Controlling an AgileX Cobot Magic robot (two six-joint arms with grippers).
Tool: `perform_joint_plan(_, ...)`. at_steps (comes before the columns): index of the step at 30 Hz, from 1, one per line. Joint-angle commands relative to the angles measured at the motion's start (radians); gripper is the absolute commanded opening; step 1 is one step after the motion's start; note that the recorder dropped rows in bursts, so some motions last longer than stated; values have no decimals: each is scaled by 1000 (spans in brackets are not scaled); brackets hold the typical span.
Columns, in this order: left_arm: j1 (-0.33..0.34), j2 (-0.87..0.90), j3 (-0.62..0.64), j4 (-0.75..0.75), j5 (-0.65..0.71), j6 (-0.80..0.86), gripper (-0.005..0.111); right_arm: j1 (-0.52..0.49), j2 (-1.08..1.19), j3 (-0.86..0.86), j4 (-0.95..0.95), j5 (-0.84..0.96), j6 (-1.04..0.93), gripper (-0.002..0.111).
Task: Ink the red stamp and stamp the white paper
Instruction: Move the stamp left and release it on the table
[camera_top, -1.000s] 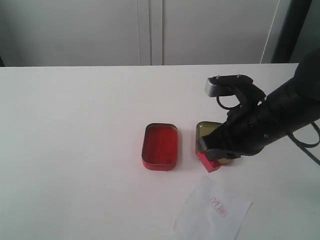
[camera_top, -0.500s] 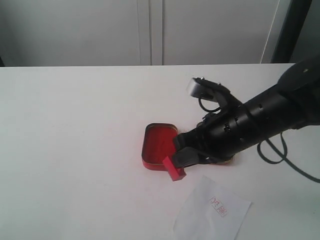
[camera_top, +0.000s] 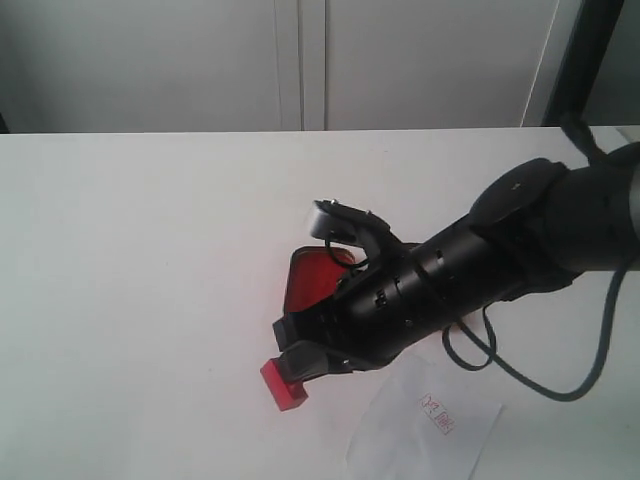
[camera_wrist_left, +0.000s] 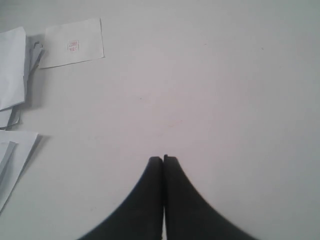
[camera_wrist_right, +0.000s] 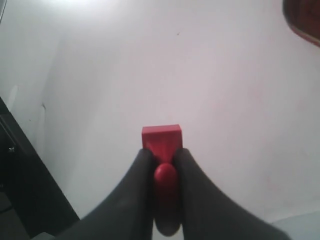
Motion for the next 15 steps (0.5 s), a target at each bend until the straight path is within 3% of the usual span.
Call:
perform_joint_plan(1,-6,-5,5,-5,-1,-9,0,41,35,-3,67,-21,-38,0)
perform_joint_plan(7,-6,-5,5,-5,-1,-9,0,58,101,-3,183,-56,-124,0)
perform_joint_plan(15,-6,-5,5,-5,-1,-9,0,58,155,-3,199,-116,-152,0)
